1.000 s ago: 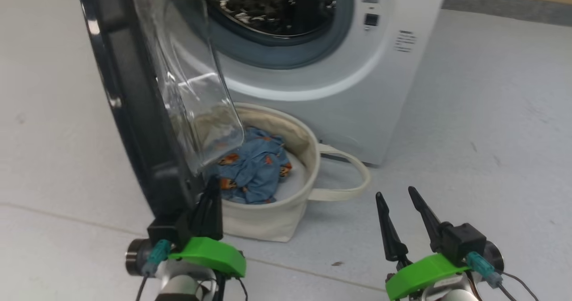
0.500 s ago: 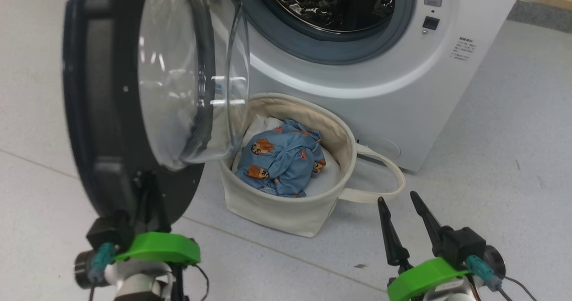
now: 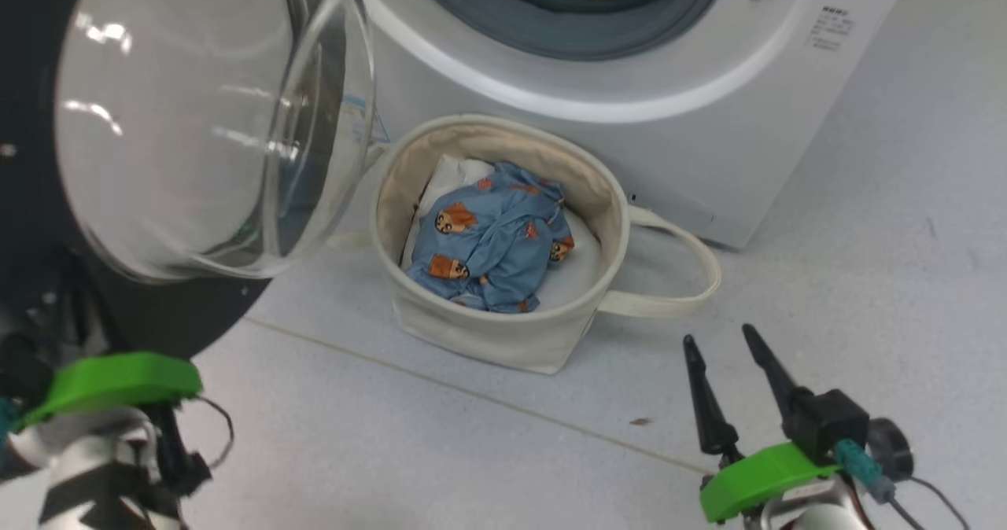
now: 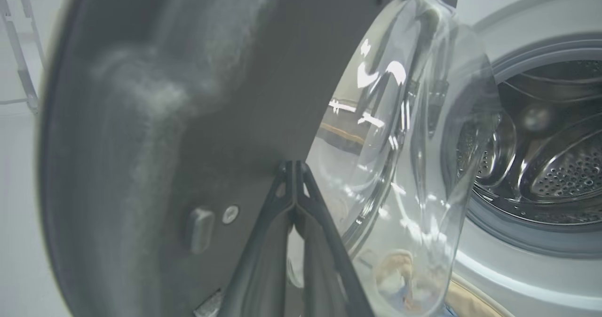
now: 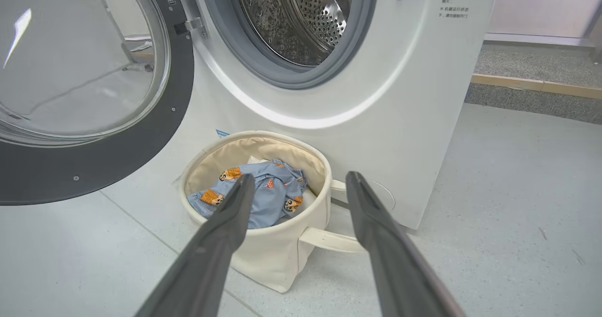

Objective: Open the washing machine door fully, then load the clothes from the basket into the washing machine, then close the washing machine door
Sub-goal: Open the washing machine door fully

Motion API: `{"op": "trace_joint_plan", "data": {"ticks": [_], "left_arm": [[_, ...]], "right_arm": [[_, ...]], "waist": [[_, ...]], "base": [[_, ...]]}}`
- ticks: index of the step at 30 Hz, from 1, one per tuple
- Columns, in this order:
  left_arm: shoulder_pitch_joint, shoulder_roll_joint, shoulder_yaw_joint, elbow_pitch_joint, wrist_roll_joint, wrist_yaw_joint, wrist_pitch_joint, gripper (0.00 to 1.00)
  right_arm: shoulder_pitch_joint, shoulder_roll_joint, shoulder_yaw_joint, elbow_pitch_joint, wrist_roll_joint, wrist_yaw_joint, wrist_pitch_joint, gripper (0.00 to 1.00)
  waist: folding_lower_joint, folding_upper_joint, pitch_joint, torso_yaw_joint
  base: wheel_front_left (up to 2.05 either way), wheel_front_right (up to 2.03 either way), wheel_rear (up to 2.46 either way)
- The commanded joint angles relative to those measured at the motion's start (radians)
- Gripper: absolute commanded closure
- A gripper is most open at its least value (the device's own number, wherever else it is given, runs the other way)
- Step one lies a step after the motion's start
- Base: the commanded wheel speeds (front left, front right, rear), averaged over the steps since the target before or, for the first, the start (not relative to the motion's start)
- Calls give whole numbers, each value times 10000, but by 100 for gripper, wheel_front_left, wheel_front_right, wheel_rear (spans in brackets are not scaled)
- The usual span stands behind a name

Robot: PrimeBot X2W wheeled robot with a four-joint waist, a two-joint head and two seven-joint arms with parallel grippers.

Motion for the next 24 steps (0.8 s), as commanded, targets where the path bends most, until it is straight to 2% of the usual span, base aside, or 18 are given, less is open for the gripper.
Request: {"op": "trace_joint_plan", "data": {"ticks": [1, 5, 16, 24], "left_arm": [[-542, 392, 644, -363, -160, -25, -48, 100], [-1142, 575, 1339, -153, -354, -199, -48, 100], [-2661, 991, 2288, 1396, -847, -767, -48, 100], [-3541, 883, 2636, 2185, -627, -1152, -48, 100]], "right_arm": [[-368, -135, 143, -323, -140, 0, -124, 0], [-489, -515, 103, -439, -214, 0, -124, 0], [-680, -1234, -117, -860, -329, 0, -124, 0], [-513, -1681, -201, -1019, -356, 0, -124, 0]], "waist": [[-2, 0, 327, 123], [-2, 0, 816, 383], [-2, 0, 1771, 817], [-2, 0, 2193, 1264]], "base": [[0, 0, 0], [0, 0, 0], [0, 0, 0], [0, 0, 0]]}}
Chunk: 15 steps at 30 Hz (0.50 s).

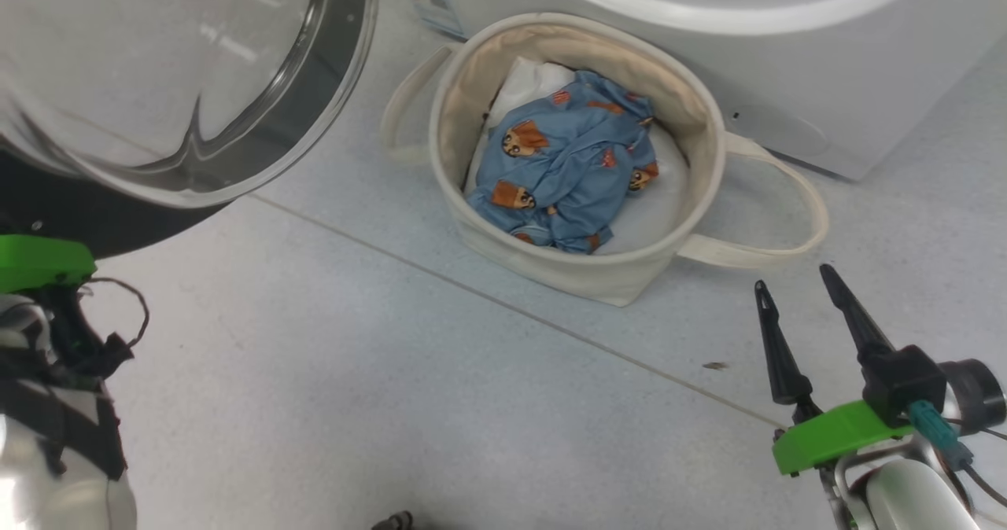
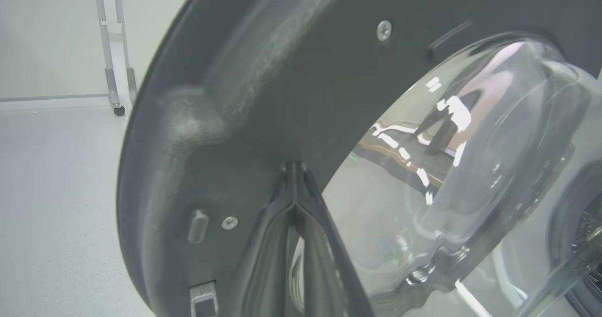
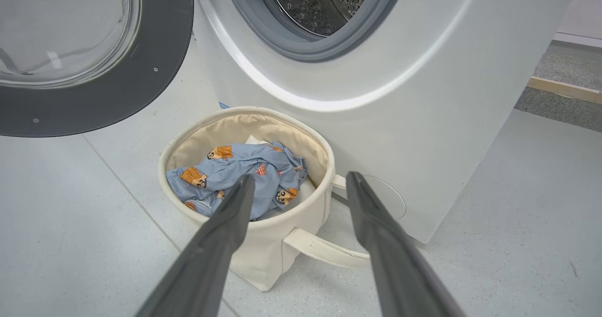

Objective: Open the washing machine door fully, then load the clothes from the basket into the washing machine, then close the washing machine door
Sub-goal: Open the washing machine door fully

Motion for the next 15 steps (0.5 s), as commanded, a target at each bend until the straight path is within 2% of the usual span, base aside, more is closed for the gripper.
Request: {"op": "trace_joint_plan", "data": {"ticks": [1, 8, 15], "left_arm": [[-243, 466, 387, -214, 139, -41, -46, 100], [-422, -150, 326, -281, 721, -463, -46, 100], [663, -813, -384, -1200, 1301, -925, -46, 100]], "right_arm": [[125, -88, 217, -353, -88, 0, -124, 0], [218, -231, 368, -314, -63, 0, -124, 0], [204, 619, 468, 41, 151, 0, -124, 0]], "waist": [[-1, 0, 98, 155], [-1, 0, -49, 538], [-1, 0, -1159, 593]], "base": [[0, 0, 0], [0, 0, 0], [0, 0, 0]]}}
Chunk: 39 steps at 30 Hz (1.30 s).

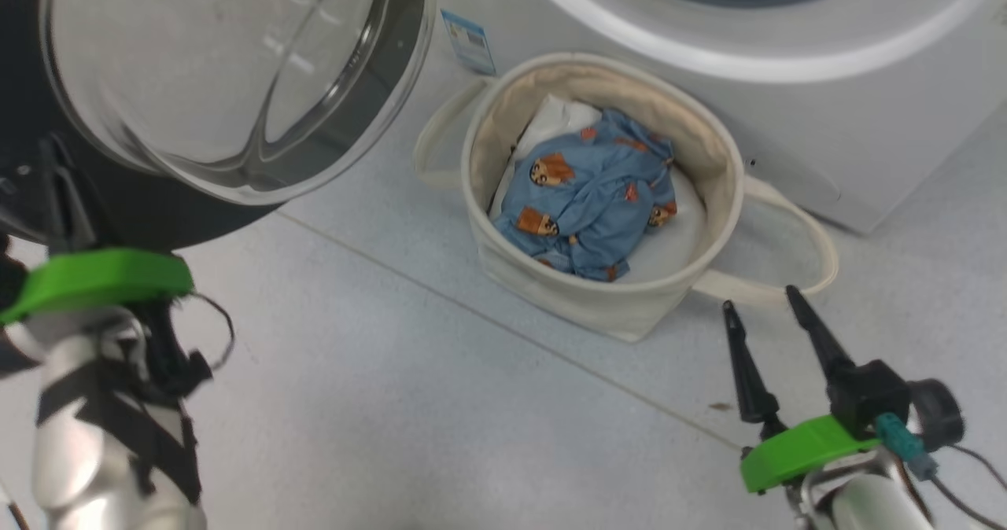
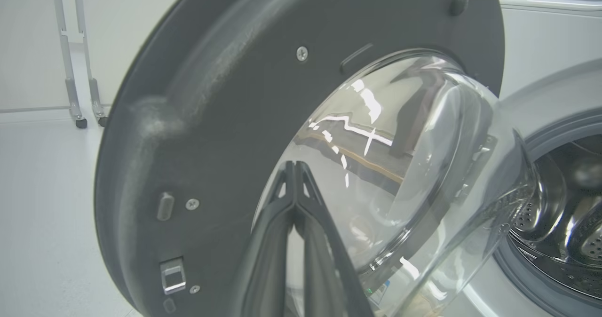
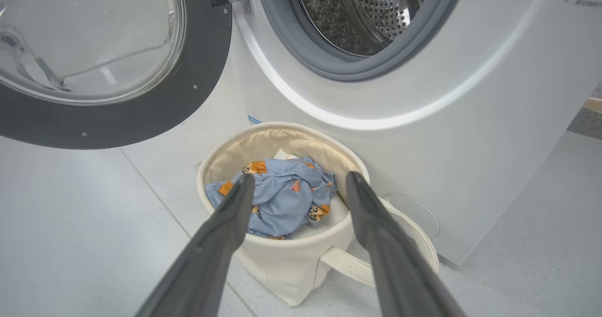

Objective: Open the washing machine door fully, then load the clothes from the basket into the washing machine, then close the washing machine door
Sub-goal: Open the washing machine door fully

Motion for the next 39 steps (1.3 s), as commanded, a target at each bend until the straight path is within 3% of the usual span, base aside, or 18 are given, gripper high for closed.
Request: {"op": "trace_joint_plan", "data": {"ticks": [1, 7, 14, 15, 19, 27, 35, 36, 37, 38, 39], "left_arm": [[492, 325, -80, -551, 95, -88, -46, 100], [1712, 282, -2345, -952, -439, -30, -46, 100], [2849, 279, -4373, -1489, -827, 87, -46, 100], [2849, 279, -4373, -1489, -827, 87, -46, 100], [3452, 279, -4735, -1677, -1004, -54, -46, 100], [4642, 278, -4576, -2022, -1226, -279, -46, 100], [5352, 278, -4463, -2831, -1444, -462, -46, 100], [5410, 278, -4466, -2859, -1442, -459, -46, 94], [5450, 278, -4511, -2850, -1395, -467, -46, 70], [5466, 278, -4566, -2834, -1338, -470, -46, 6], [5463, 278, -4617, -2843, -1295, -483, -46, 0]], "right_arm": [[117, 351, 235, -154, 116, 0, -124, 0], [243, 1082, 177, 175, 239, 0, -124, 0], [485, 1396, 87, -6, 459, 0, -124, 0], [485, 1396, 87, -6, 459, 0, -124, 0], [706, 1407, 82, -375, 912, 0, -124, 0], [906, 1410, -85, -855, 1289, 0, -124, 0], [829, 1411, -18, -770, 1378, 0, -124, 0], [814, 1411, -2, -768, 1407, 0, -124, 0], [807, 1411, 13, -766, 1425, 0, -124, 0], [804, 1411, 21, -751, 1417, 0, -124, 0], [803, 1411, 17, -730, 1395, 0, -124, 0]], "waist": [[1, 0, -644, 11], [1, 0, -1850, -149], [1, 0, -2925, -1206], [1, 0, -2925, -1206], [1, 0, -3284, -2105], [1, 0, -3504, -3916], [1, 0, -3427, -4772], [1, 0, -3412, -4821], [1, 0, -3396, -4857], [1, 0, -3382, -4878], [1, 0, -3373, -4887]], "base": [[0, 0, 0], [0, 0, 0], [0, 0, 0], [0, 0, 0], [0, 0, 0], [0, 0, 0], [0, 0, 0], [0, 0, 0], [0, 0, 0], [0, 0, 0], [0, 0, 0]]}}
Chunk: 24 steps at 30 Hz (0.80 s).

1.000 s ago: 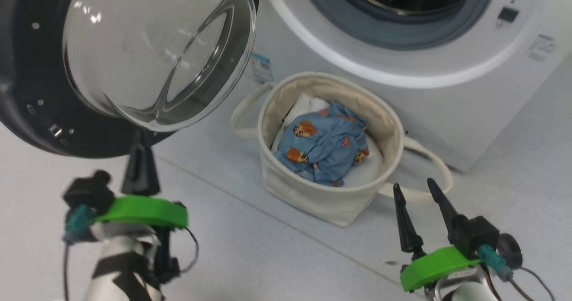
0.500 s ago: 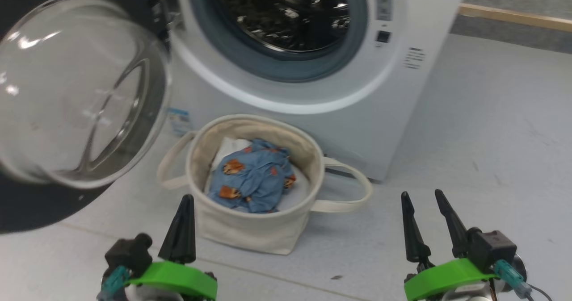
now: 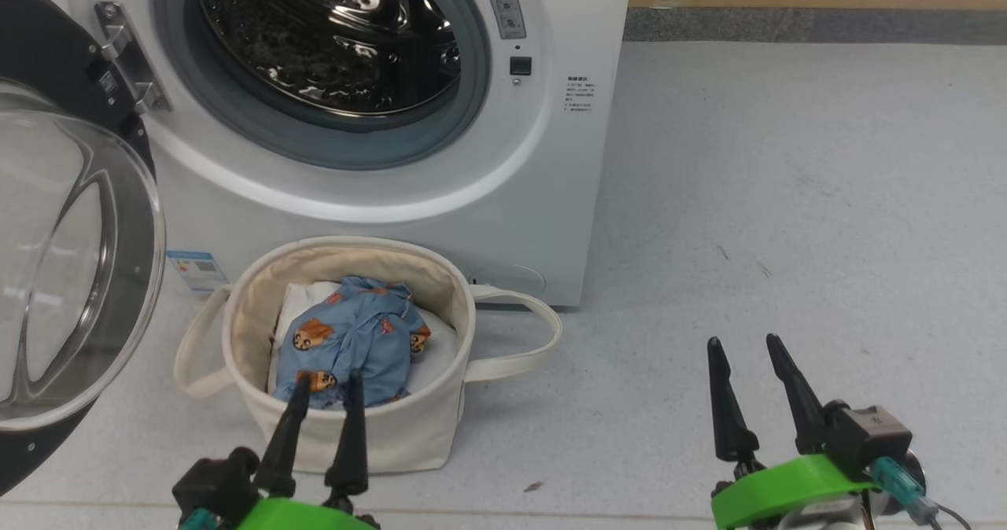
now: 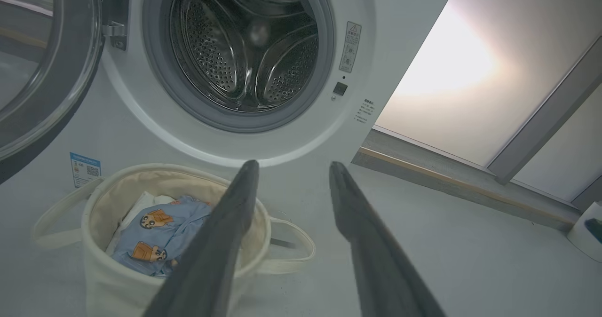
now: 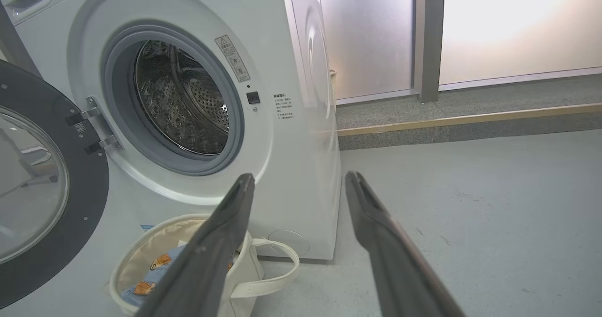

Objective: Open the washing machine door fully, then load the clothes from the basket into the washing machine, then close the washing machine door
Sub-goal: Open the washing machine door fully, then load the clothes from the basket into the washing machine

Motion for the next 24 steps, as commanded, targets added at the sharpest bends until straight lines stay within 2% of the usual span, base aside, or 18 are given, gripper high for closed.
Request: {"op": "trace_joint_plan", "data": {"ticks": [1, 8, 14, 24], "left_arm": [[-233, 124, 247, -303, 57, -25, -48, 0], [-218, 124, 14, -105, -137, 2, -48, 0], [-211, 124, 65, 8, 63, 178, -48, 0], [-261, 124, 27, 83, 417, 299, -48, 0]], "right_arm": [[-282, 37, 253, -274, -27, 0, -124, 0], [-307, 37, 227, -201, -94, 0, -124, 0], [-279, 37, -172, 63, -251, 0, -124, 0], [-344, 37, -193, 148, -201, 0, -124, 0]], "waist": [[0, -1, 21, -8], [0, -1, 46, 45], [0, -1, 86, 35], [0, -1, 124, -42]], "base": [[0, 0, 0], [0, 0, 0], [0, 0, 0], [0, 0, 0]]}}
